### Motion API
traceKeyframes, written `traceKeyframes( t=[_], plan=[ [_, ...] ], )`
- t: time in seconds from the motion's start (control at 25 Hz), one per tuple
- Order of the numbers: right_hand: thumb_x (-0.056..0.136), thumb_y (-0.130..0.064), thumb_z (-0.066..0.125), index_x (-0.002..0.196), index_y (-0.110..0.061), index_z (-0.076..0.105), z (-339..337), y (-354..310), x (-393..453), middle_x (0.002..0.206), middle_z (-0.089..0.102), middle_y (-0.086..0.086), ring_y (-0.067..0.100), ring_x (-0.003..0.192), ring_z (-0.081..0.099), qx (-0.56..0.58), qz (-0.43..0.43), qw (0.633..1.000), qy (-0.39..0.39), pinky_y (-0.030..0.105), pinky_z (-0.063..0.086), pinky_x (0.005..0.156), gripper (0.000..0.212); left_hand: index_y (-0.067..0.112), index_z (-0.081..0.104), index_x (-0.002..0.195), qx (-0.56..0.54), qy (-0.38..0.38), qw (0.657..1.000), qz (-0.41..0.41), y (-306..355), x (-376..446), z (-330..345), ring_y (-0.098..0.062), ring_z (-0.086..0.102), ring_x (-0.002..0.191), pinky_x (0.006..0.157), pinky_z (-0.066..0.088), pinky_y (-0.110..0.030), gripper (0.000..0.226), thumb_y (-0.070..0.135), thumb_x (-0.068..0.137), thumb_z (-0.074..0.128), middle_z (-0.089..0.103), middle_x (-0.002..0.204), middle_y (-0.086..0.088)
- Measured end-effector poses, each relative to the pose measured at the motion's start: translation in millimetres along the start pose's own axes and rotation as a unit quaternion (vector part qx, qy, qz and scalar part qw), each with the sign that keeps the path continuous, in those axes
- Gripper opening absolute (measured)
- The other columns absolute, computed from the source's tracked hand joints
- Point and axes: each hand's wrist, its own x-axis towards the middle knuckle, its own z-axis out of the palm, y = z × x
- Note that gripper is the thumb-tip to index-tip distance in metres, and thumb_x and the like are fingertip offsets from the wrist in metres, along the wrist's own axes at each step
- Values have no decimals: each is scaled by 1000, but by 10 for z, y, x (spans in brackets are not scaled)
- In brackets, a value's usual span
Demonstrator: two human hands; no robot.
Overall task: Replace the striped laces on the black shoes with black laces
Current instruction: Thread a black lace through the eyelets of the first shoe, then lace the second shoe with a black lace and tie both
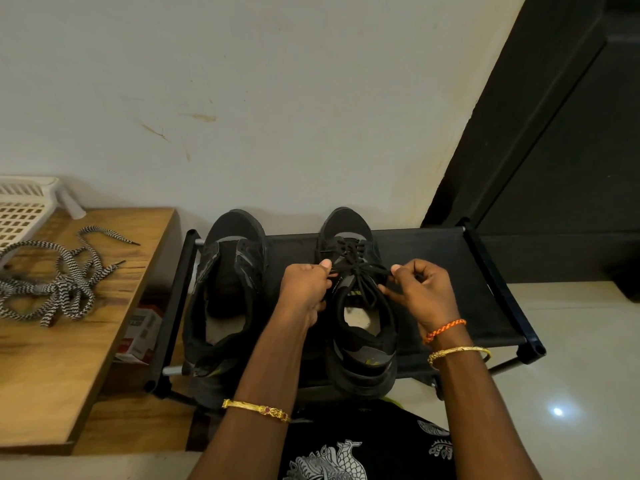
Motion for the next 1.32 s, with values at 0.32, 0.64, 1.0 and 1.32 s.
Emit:
traceKeyframes(
  t=[0.32, 0.64, 1.0, 1.32],
  plan=[
    [90, -11, 60, 71, 4, 54, 99, 103, -43, 86, 53, 21, 23, 75, 58, -55, -27, 994, 88, 31, 58, 72, 25, 12, 60, 72, 27, 9, 999, 46, -134, -11, 1, -17, 52, 69, 73, 47, -36, 25, 22, 95, 57, 55, 69, -3],
    [82, -20, 70, 90, -12, 65, 144, -96, -439, 97, 67, 10, 21, 88, 62, -148, 9, 989, 0, 34, 51, 84, 13, 10, 51, 120, 256, -33, 943, 209, -10, -463, -118, -19, 58, 95, 76, 40, -24, 26, 19, 96, 52, 62, 101, -6],
    [89, -10, 56, 79, -10, 60, 371, -446, -1380, 83, 62, 10, 25, 79, 59, -137, -94, 971, 172, 29, 47, 68, 11, 17, 60, 92, 239, 50, 895, 372, -180, -1511, -1039, -2, 57, 65, 61, 46, -17, 14, 22, 98, 49, 63, 77, 4],
    [89, -13, 60, 79, -14, 65, 2202, -606, -1888, 76, 67, 9, 25, 73, 62, -62, -103, 983, -137, 40, 52, 74, 11, 13, 53, 113, -144, 438, 874, 151, 5, -1384, -2971, -14, 53, 82, 66, 39, -22, 29, 35, 94, 54, 56, 95, 2]
  ],
)
